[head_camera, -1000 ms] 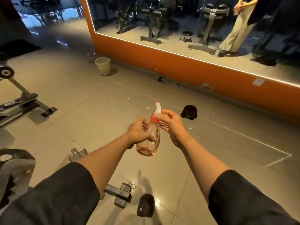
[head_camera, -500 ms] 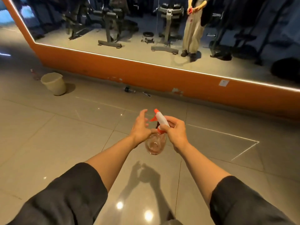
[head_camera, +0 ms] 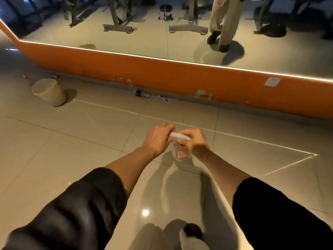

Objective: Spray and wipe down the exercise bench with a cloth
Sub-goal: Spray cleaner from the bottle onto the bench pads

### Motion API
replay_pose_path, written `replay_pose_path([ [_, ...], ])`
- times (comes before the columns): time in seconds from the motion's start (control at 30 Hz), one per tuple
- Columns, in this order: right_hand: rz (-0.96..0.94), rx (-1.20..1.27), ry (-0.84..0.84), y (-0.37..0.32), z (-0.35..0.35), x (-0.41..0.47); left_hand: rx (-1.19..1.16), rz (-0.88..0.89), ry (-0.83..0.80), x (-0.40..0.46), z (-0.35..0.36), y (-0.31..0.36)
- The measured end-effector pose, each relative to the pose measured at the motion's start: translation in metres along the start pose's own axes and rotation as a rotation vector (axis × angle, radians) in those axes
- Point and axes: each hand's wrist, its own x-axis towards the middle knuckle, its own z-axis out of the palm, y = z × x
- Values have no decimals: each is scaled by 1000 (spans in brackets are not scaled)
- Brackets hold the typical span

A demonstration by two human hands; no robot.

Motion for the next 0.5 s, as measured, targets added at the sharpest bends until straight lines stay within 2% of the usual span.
replay_pose_path([
  [0.1, -101, -183, -57, 9, 5, 57, 34, 14, 0, 40, 11, -29],
  [0.17, -46, -305, -88, 15, 11, 91, 7, 29, 16, 68, 21, -49],
  [0.3, -95, -435, -11, 50, 27, 150, -12, -44, 37, 130, 53, -98],
  [0.5, -145, -689, -215, 140, 63, 252, -23, -202, 40, 221, 127, -177],
])
